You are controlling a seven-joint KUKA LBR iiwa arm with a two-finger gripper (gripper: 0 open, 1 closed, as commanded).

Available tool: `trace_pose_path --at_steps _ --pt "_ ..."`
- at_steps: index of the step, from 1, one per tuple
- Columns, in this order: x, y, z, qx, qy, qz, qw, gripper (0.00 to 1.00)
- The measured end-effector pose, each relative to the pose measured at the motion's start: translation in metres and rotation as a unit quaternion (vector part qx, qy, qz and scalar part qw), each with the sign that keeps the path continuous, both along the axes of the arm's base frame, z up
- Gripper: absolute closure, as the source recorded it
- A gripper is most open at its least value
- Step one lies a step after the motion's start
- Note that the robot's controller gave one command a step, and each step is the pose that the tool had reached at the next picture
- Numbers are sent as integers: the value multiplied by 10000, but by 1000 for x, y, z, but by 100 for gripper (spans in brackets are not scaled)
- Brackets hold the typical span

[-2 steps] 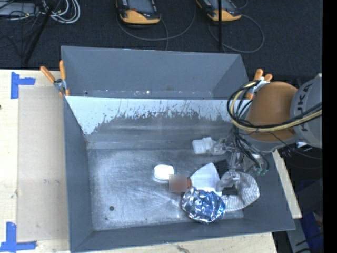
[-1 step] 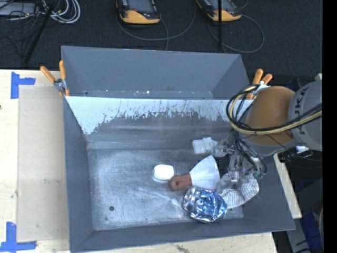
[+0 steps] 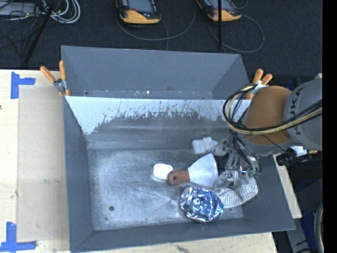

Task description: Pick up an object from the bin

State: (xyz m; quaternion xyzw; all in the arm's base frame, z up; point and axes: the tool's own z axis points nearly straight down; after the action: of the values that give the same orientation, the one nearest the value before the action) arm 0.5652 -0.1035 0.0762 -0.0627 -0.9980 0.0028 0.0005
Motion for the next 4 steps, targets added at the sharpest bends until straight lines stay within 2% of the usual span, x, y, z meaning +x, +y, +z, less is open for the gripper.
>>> trace_pose_path --at_steps 1,2,3,4 --pt "1 4 0 -3 -26 333 9994 0" --pt "-5 3 0 -6 -21 -746 9972 0" --pt "4 12 0 31 9 -74 10000 100" --pt "4 12 0 30 9 -70 10000 100"
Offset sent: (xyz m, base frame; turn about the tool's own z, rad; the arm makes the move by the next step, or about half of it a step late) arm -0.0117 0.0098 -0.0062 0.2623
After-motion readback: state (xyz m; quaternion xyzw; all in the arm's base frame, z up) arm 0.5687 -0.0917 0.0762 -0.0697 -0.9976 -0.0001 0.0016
